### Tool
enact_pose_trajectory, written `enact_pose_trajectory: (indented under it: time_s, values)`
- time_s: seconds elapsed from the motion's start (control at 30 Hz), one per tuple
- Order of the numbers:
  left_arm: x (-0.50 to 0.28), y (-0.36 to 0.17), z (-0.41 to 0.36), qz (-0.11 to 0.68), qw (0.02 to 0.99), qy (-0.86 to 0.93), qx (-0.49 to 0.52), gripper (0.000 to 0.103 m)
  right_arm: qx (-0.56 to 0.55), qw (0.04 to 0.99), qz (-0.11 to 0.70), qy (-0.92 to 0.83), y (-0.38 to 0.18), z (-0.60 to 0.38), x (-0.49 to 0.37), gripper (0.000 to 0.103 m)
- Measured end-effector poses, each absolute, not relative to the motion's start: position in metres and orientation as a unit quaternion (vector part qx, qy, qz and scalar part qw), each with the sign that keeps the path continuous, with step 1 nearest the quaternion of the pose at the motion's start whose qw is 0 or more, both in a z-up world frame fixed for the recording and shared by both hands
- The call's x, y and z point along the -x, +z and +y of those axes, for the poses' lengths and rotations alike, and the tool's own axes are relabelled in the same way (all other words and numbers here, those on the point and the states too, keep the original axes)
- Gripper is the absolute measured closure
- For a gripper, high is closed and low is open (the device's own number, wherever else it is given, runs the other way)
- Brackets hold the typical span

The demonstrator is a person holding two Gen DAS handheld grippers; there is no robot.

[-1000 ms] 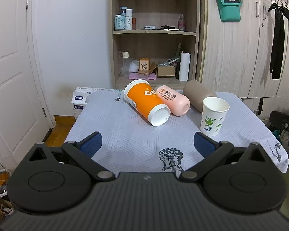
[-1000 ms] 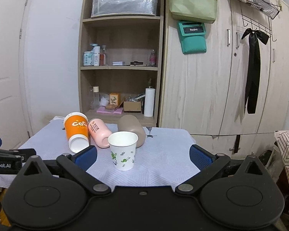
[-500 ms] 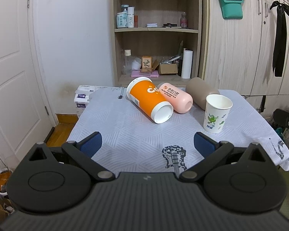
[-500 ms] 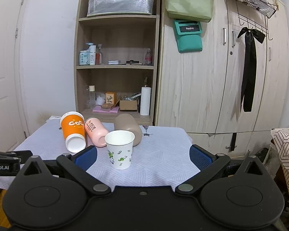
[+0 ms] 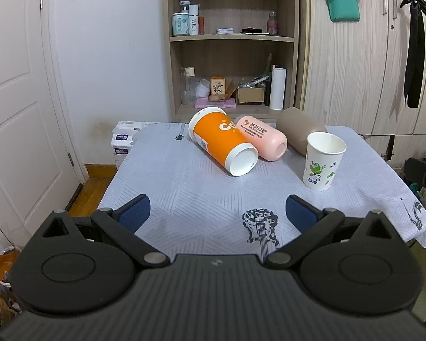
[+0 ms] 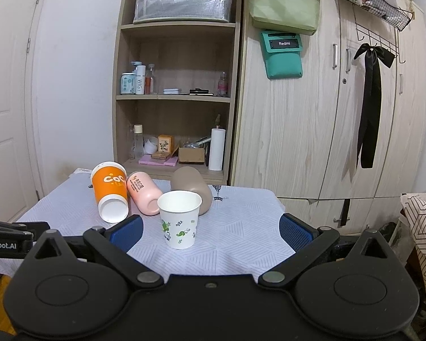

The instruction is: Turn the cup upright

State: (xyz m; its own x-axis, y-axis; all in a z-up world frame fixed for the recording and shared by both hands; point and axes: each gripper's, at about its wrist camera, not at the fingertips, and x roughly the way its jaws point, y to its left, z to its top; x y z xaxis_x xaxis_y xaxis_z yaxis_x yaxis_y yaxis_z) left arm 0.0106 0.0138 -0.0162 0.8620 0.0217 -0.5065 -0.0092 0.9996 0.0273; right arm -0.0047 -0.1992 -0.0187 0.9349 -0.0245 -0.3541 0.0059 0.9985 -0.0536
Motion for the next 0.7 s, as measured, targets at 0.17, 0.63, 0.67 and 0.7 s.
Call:
enact_pose_trajectory:
  time_s: [0.17,0.63,0.67,0.7]
  values:
    - [-0.0123,-0.0181,0.0116,0.270,0.963,0.011,-0.018,0.000,0.026,0.983,0.181,-0.008,-0.0189,-0.1999,0.0047,0.000]
    - [-0.0113,-0.0148,0.0078,0.268,0.963,0.012,-0.023,0.000,0.025,0.983,0.180,-0.008,-0.0175,-0.2035,0.0061,0.000]
    - [-0.0107,-0.0148,0.0090,0.268,0.963,0.012,-0.022,0.000,0.026,0.983,0.180,-0.008,-0.0176,-0.2036,0.0066,0.000]
    - [-0.0108,-0.0147,0.0092,0.269,0.963,0.012,-0.021,0.000,0.026,0.983,0.180,-0.008,-0.0174,-0.2032,0.0062,0.000]
